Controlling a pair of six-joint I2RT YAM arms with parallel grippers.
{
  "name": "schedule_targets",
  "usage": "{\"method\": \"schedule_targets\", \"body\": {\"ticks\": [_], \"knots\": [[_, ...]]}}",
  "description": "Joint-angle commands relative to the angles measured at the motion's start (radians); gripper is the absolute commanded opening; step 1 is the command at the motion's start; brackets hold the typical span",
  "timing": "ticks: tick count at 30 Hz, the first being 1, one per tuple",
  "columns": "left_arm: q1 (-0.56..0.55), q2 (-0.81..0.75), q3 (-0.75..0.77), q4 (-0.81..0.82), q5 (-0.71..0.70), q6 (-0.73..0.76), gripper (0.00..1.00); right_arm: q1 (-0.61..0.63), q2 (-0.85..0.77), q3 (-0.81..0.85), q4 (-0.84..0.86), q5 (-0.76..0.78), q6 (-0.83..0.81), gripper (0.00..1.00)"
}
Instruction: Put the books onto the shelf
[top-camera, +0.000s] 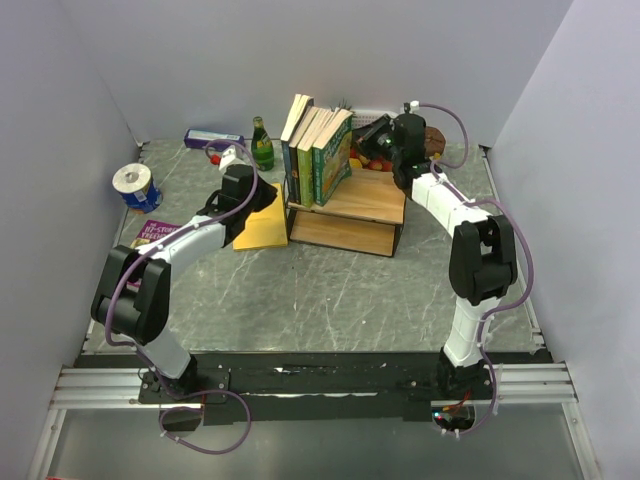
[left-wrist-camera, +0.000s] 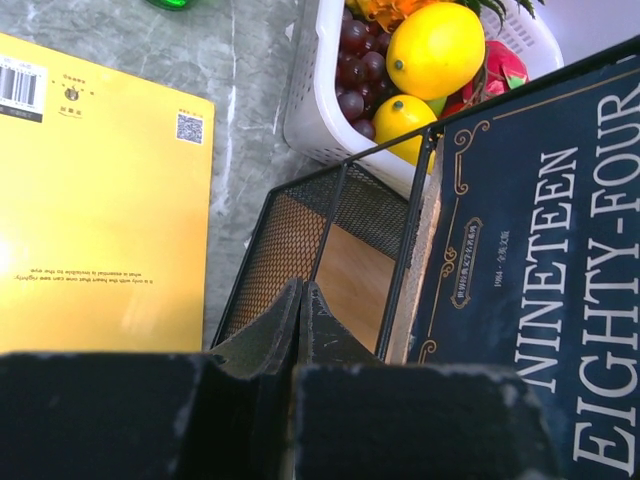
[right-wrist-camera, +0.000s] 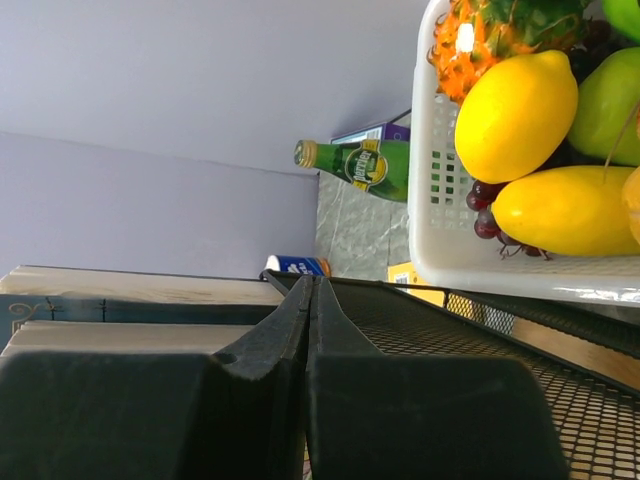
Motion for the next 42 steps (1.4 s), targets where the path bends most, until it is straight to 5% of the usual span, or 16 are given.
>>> {"method": "schedule_targets", "body": {"ticks": [1,42], "knots": [[-0.011,-0.019,0.004,0.046,0.007,-0.014,0.04,0.018,-0.053,0.008,0.045,-0.019,0.003,0.0],[-0.033,-0.011,0.007,0.041,0.001,-0.007,0.04,0.04,-0.082,-0.046,0.06,-0.033,0.0,0.0]]}}
